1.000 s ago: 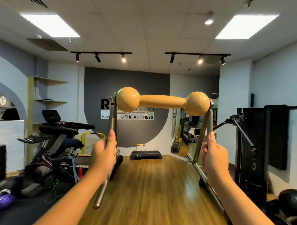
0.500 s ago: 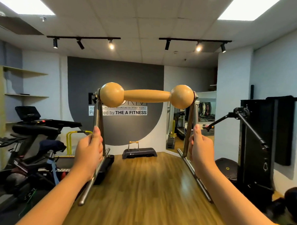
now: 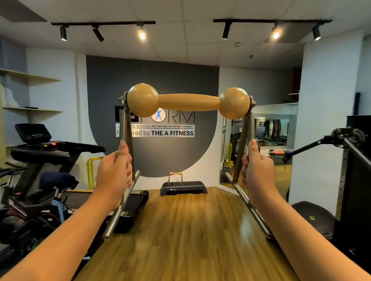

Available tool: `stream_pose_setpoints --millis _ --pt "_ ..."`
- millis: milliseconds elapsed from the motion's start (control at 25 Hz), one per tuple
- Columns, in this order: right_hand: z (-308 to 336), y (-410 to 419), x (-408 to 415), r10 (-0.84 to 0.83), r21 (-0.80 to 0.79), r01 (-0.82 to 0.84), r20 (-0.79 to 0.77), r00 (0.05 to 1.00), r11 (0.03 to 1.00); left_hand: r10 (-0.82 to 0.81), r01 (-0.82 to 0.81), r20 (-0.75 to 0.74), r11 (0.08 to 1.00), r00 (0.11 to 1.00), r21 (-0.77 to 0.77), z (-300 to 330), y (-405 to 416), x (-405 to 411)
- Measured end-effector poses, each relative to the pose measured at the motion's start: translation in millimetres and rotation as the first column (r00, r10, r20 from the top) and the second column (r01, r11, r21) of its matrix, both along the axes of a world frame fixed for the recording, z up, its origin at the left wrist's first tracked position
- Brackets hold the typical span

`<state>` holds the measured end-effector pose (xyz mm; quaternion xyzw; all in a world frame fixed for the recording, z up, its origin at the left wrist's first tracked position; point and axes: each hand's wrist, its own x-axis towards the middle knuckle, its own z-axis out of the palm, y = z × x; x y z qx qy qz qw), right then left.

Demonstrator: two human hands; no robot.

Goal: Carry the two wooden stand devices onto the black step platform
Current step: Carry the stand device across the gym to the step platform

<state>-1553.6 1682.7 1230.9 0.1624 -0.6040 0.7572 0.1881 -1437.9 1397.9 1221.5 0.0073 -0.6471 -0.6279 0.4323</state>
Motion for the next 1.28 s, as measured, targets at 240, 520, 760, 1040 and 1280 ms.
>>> stream_pose_setpoints --millis 240,520,760,1040,1280 --pt "-14.3 -83.0 -145.6 -0.04 0.02 0.041 -0.045 0.998 0.999 -0.057 0.057 -0.023 0.998 0.998 -0.013 -16.5 -87.7 -158.2" --pt "-15.1 -188.9 -335.5 -0.1 0.029 0.103 -0.075 0.992 0.994 -0.162 0.162 -0.029 0.987 0.986 -0.004 -5.8 -202.6 -353.0" --pt "-30.6 -244.3 -478.7 -0.144 0.035 0.148 -0.1 0.985 0.988 -0.18 0.181 -0.041 0.983 0.983 0.015 -24.9 -249.8 -491.0" --pt "-22.5 -279.2 -677.3 -0.069 0.052 0.076 -0.119 0.99 0.996 -0.138 0.14 -0.055 0.99 0.989 0.029 -20.9 -282.3 -679.1" --pt "-10.5 -311.5 -828.5 -0.025 0.083 0.037 -0.137 0.99 0.996 -0.09 0.093 -0.069 0.995 0.994 0.04 -20.7 -312.5 -821.3"
